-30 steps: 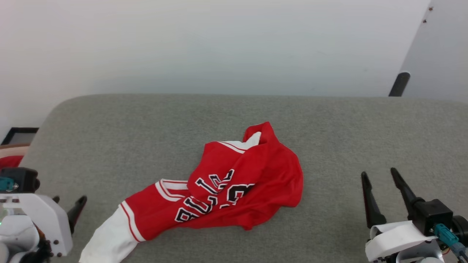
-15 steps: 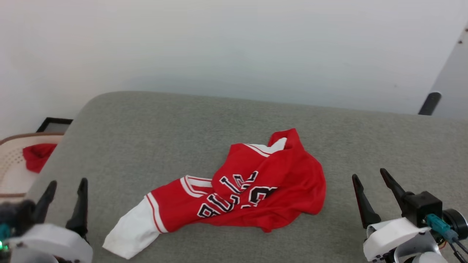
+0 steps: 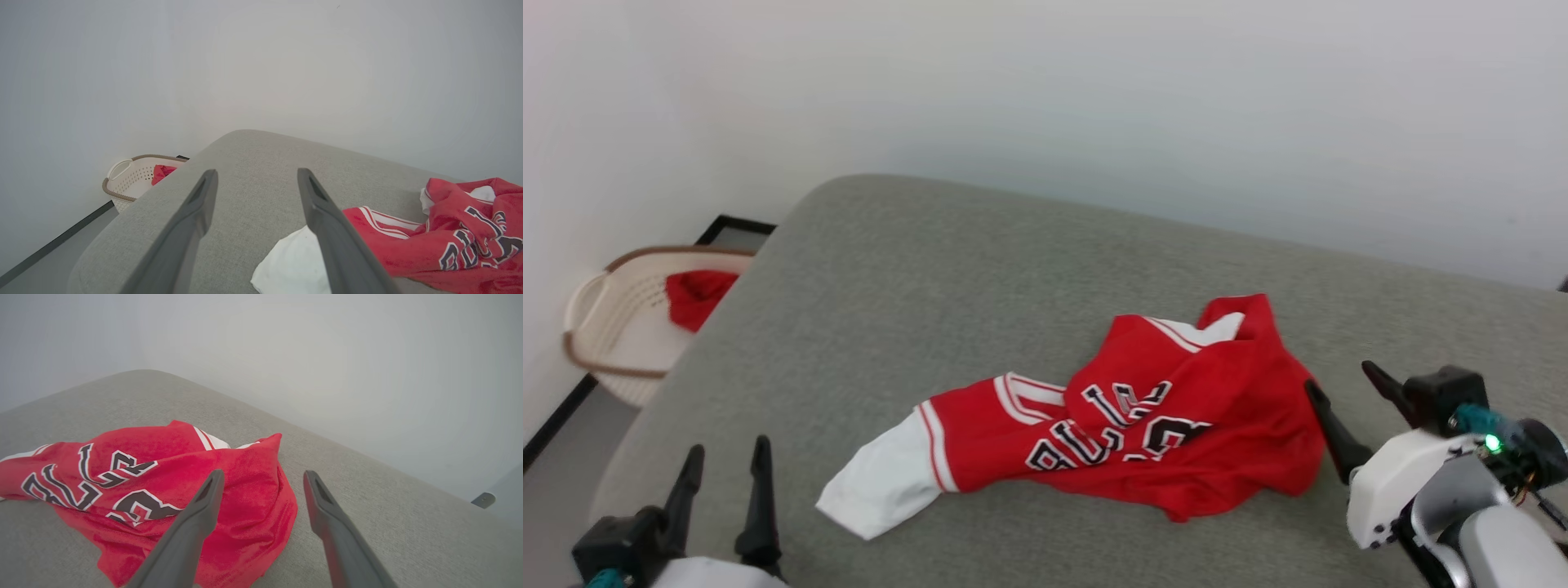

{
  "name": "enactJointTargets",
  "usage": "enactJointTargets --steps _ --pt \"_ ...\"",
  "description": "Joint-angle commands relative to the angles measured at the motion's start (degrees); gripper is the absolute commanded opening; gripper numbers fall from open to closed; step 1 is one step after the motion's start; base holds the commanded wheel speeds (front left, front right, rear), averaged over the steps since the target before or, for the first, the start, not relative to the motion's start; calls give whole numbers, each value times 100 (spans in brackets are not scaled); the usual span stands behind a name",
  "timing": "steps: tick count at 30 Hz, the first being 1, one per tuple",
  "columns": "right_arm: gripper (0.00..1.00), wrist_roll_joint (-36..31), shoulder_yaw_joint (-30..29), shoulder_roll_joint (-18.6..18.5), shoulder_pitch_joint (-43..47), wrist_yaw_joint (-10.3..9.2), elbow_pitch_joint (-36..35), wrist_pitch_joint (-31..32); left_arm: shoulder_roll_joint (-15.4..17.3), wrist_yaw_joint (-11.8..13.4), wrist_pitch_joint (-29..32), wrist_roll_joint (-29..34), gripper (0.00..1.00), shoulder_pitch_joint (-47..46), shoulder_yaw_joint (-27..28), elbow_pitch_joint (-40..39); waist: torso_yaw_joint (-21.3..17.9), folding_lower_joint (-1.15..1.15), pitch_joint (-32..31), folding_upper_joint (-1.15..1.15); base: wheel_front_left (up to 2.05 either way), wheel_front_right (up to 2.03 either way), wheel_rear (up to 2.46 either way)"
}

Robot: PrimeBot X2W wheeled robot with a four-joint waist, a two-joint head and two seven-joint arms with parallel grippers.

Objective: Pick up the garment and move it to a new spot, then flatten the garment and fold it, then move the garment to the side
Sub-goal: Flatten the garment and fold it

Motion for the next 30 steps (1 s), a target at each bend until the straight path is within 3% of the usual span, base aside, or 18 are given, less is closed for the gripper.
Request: enactJointTargets --steps 1,9,17,29,30 --pt "100 127 88 -94 -182 0 71 155 -147 -50 -32 110 100 -104 88 33 345 0 156 0 0 0 0" --pt "100 585 471 -559 -954 0 480 1137 -962 -457 -34 622 100 -301 420 70 854 0 600 0 0 0 0" --pt "100 911 844 -783 -1604 0 1051 1914 -1551 -920 -35 1037 100 -537 577 256 1212 0 970 0 0 0 0" --pt "100 1112 1373 -857 -2212 0 2064 2174 -2182 -1368 -36 1488 100 -792 979 528 1545 0 1300 0 0 0 0" --pt "84 1125 1391 -851 -2255 0 2179 2177 -2207 -1398 -36 1512 100 -790 1013 531 1550 0 1319 0 0 0 0"
